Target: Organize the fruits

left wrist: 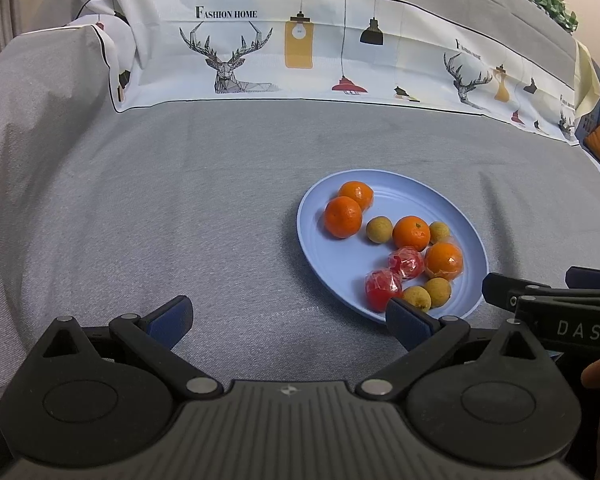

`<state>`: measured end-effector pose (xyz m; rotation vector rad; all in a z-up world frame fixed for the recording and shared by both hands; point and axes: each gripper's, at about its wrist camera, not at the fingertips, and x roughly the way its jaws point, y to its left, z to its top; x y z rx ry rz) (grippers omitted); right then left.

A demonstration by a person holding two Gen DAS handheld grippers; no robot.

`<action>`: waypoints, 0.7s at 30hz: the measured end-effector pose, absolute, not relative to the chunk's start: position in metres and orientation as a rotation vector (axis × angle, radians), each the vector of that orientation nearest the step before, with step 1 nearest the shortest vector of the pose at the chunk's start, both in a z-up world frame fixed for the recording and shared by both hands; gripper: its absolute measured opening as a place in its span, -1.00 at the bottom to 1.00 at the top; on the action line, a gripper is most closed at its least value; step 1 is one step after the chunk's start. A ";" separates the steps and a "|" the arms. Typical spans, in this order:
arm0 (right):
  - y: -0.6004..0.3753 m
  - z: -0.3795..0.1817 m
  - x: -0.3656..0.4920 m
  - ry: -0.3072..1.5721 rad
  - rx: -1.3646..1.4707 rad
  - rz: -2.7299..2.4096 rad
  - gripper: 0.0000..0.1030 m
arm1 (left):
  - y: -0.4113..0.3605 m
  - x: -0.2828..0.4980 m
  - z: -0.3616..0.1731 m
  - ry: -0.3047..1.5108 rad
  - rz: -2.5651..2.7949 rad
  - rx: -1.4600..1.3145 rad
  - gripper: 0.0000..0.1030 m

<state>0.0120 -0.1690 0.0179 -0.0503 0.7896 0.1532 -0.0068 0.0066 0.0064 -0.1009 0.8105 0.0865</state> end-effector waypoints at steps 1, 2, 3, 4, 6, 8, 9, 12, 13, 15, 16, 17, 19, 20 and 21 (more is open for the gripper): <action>-0.169 0.018 0.012 0.790 -0.051 0.153 0.99 | 0.006 -0.007 0.006 0.810 0.085 -0.101 0.99; -0.169 0.018 0.012 0.790 -0.051 0.153 0.99 | 0.006 -0.007 0.007 0.809 0.082 -0.101 0.99; -0.169 0.018 0.012 0.790 -0.050 0.151 0.99 | 0.005 -0.007 0.007 0.809 0.080 -0.100 0.99; -0.169 0.018 0.012 0.791 -0.050 0.149 0.99 | 0.007 -0.007 0.007 0.808 0.076 -0.100 0.99; -0.170 0.018 0.012 0.792 -0.049 0.145 0.99 | 0.006 -0.007 0.007 0.807 0.070 -0.101 0.99; -0.169 0.018 0.012 0.794 -0.048 0.140 0.99 | 0.006 -0.006 0.006 0.807 0.065 -0.102 0.99; -0.170 0.018 0.012 0.795 -0.047 0.138 0.99 | 0.006 -0.006 0.006 0.807 0.062 -0.103 0.99; -0.170 0.018 0.012 0.796 -0.047 0.132 0.99 | 0.006 -0.006 0.006 0.806 0.057 -0.106 0.99; -0.169 0.018 0.012 0.796 -0.047 0.130 0.99 | 0.007 -0.005 0.005 0.806 0.056 -0.108 0.99; -0.168 0.018 0.012 0.796 -0.046 0.127 0.99 | 0.008 -0.004 0.005 0.808 0.053 -0.113 0.99; -0.167 0.018 0.013 0.797 -0.044 0.125 0.99 | 0.009 -0.004 0.004 0.808 0.052 -0.116 0.99; -0.168 0.018 0.013 0.799 -0.041 0.124 0.99 | 0.010 -0.003 0.004 0.808 0.050 -0.118 0.99; -0.168 0.017 0.014 0.803 -0.033 0.122 0.99 | 0.010 -0.002 0.004 0.808 0.047 -0.122 0.99; -0.169 0.017 0.014 0.805 -0.029 0.121 0.99 | 0.010 -0.002 0.004 0.808 0.045 -0.124 0.99; -0.169 0.017 0.015 0.807 -0.025 0.120 0.99 | 0.010 -0.001 0.003 0.808 0.042 -0.126 0.99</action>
